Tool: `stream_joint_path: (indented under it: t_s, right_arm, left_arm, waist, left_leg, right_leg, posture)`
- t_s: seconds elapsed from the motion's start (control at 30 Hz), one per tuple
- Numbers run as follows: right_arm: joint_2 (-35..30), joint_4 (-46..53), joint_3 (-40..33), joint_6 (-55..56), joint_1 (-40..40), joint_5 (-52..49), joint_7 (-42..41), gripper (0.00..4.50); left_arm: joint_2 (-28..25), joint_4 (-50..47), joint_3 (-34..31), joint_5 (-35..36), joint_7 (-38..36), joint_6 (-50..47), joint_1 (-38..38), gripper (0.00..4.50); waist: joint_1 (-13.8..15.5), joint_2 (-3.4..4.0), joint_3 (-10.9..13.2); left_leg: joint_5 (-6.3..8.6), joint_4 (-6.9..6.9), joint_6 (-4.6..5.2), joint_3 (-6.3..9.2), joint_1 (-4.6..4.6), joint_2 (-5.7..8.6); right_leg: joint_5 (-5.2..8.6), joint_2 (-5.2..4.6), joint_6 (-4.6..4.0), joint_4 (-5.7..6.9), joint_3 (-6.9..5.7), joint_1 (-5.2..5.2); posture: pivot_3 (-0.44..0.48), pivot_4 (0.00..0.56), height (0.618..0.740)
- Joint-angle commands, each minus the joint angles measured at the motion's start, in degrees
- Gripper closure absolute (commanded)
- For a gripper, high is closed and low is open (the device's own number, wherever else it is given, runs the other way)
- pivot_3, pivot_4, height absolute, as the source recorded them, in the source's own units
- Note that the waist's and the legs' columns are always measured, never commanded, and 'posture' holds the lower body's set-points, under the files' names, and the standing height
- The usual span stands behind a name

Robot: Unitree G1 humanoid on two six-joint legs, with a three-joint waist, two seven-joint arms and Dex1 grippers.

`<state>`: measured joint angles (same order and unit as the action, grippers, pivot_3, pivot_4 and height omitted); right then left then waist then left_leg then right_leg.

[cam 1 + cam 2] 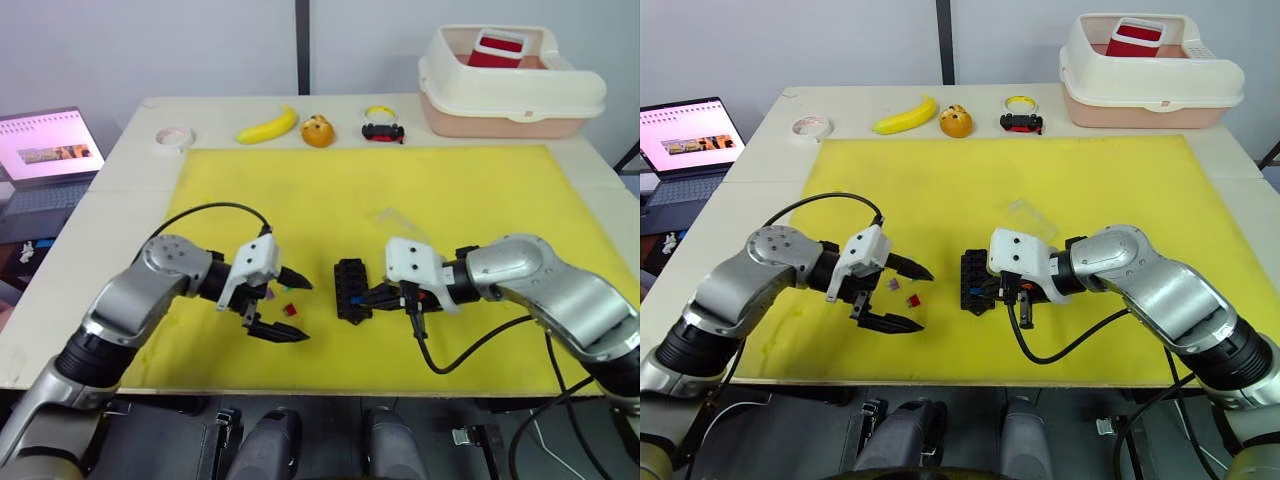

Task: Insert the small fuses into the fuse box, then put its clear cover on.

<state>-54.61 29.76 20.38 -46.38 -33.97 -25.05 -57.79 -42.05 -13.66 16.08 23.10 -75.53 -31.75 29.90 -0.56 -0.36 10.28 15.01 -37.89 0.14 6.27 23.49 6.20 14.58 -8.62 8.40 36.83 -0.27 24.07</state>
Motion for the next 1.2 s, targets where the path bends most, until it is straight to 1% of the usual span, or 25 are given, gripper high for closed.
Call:
stream_joint_path:
  t_s: [0.03, 0.53, 1.2]
  right_arm:
    - [0.7, 0.2, -0.4, 1.0, -0.2, 1.2, -0.9, 4.5]
    - [1.7, -0.4, 0.2, 1.9, 0.7, 4.6, -3.0, 4.5]
    - [2.3, -2.2, 0.0, 3.4, -0.2, 6.9, -4.5, 4.5]
  left_arm:
    - [0.7, -1.5, 0.3, -0.7, 1.1, 1.2, -0.2, 0.03]
    - [1.7, -2.5, 0.0, -0.2, 3.5, 0.1, -0.8, 0.03]
    - [2.0, -3.1, 0.4, -0.3, 3.7, -0.2, -1.1, 0.03]
  waist:
    - [0.0, 0.0, 0.0]
    - [0.0, 0.0, 0.0]
    - [0.0, 0.0, 0.0]
  left_leg:
    - [0.0, 0.0, 0.0, 0.0, 0.0, 0.0]
    - [0.0, 0.0, 0.0, 0.0, 0.0, 0.01]
    - [0.0, 0.0, -0.01, 0.0, 0.0, 0.01]
  right_leg:
    - [0.0, 0.0, 0.0, 0.0, 0.0, 0.0]
    - [0.0, 0.0, 0.0, 0.0, 0.0, 0.0]
    - [0.0, 0.0, 0.0, 0.0, 0.0, 0.0]
  posture:
    - [0.0, 0.15, 0.74]
    - [0.0, 0.15, 0.74]
    - [0.0, 0.15, 0.74]
